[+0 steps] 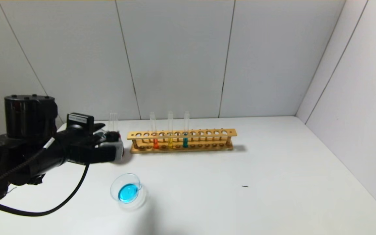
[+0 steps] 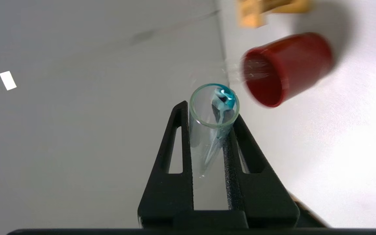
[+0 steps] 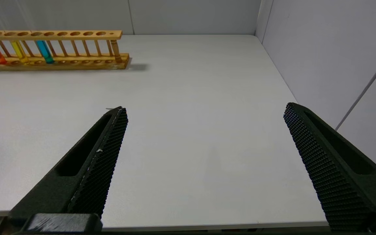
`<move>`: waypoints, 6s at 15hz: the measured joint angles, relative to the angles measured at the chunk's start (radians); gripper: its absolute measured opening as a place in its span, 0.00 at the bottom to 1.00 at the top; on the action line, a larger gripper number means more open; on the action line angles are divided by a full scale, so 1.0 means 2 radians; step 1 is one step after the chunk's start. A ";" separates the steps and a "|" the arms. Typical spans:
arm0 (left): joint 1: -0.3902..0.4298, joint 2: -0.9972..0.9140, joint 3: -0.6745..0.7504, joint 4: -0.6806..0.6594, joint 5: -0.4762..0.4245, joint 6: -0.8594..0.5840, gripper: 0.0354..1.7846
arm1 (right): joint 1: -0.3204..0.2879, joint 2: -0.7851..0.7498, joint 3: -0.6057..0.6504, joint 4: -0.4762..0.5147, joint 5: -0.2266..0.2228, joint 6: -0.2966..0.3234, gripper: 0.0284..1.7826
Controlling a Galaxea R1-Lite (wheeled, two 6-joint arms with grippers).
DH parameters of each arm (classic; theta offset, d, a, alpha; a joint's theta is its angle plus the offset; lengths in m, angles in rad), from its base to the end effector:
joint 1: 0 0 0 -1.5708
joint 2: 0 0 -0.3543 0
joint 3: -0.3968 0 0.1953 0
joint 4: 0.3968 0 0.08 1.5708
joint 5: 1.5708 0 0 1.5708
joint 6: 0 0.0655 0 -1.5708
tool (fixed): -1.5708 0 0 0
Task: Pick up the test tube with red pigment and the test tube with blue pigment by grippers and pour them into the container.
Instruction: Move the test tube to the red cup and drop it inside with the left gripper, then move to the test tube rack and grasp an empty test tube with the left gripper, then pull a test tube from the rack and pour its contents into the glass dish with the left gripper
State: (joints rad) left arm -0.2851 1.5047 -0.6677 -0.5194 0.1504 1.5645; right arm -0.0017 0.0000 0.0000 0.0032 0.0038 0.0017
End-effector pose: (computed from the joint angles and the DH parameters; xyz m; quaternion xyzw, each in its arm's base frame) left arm 0.2818 -0.0724 0.2251 0.7187 0.0627 -0.1560 0.6747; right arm -0.0287 0.0003 0.0750 0.0009 0.0016 0.0010 1.0000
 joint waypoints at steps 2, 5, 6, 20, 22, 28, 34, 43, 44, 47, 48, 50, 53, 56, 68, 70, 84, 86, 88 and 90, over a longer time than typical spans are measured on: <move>0.001 -0.011 -0.061 0.045 0.024 -0.147 0.16 | 0.000 0.000 0.000 0.000 0.000 0.000 0.98; 0.003 -0.016 -0.150 0.133 0.025 -0.390 0.16 | 0.000 0.000 0.000 0.000 0.000 0.000 0.98; 0.004 -0.015 -0.167 0.152 0.020 -0.470 0.16 | 0.000 0.000 0.000 0.000 0.000 0.000 0.98; 0.092 0.128 -0.119 -0.073 -0.067 -0.764 0.16 | 0.000 0.000 0.000 0.000 0.000 0.000 0.98; 0.103 0.156 -0.119 -0.092 -0.068 -0.764 0.16 | 0.000 0.000 0.000 0.000 0.000 0.000 0.98; 0.127 0.200 -0.101 -0.128 -0.099 -0.764 0.16 | 0.000 0.000 0.000 0.000 0.000 0.000 0.98; 0.129 0.217 -0.091 -0.131 -0.110 -0.765 0.23 | 0.000 0.000 0.000 0.000 0.000 0.000 0.98; 0.127 0.209 -0.090 -0.130 -0.108 -0.759 0.92 | 0.000 0.000 0.000 0.000 0.000 0.000 0.98; 0.126 0.199 -0.089 -0.129 -0.107 -0.758 0.96 | 0.000 0.000 0.000 0.000 0.000 0.000 0.98; 0.106 0.157 -0.086 -0.116 -0.101 -0.728 0.98 | 0.000 0.000 0.000 0.000 0.000 0.000 0.98; 0.090 0.141 -0.081 -0.106 -0.098 -0.704 0.98 | 0.000 0.000 0.000 0.000 0.000 0.000 0.98; 0.046 0.112 -0.067 -0.099 -0.095 -0.676 0.98 | 0.000 0.000 0.000 0.000 0.000 0.000 0.98; -0.017 0.088 -0.061 -0.096 -0.079 -0.672 0.98 | 0.000 0.000 0.000 0.000 0.000 0.000 0.98; -0.039 0.086 -0.056 -0.098 -0.077 -0.688 0.98 | 0.000 0.000 0.000 0.000 0.000 0.000 0.98; -0.046 0.219 -0.136 -0.107 -0.074 -0.719 0.98 | 0.000 0.000 0.000 0.000 0.000 0.000 0.98; -0.038 0.247 -0.163 -0.107 -0.073 -0.725 0.98 | 0.000 0.000 0.000 0.000 0.000 0.000 0.98; -0.027 0.323 -0.235 -0.105 -0.071 -0.733 0.27 | 0.000 0.000 0.000 0.000 0.000 0.000 0.98; -0.030 0.323 -0.236 -0.105 -0.072 -0.733 0.16 | 0.000 0.000 0.000 0.000 0.000 0.000 0.98; -0.031 0.318 -0.237 -0.103 -0.072 -0.732 0.16 | 0.000 0.000 0.000 0.000 0.000 0.000 0.98; -0.034 0.304 -0.240 -0.099 -0.072 -0.728 0.16 | 0.000 0.000 0.000 0.000 0.000 0.000 0.98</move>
State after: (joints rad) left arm -0.3534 2.1130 -1.1479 -0.7168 0.0070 0.1081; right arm -0.0017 0.0000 0.0000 0.0032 0.0038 0.0017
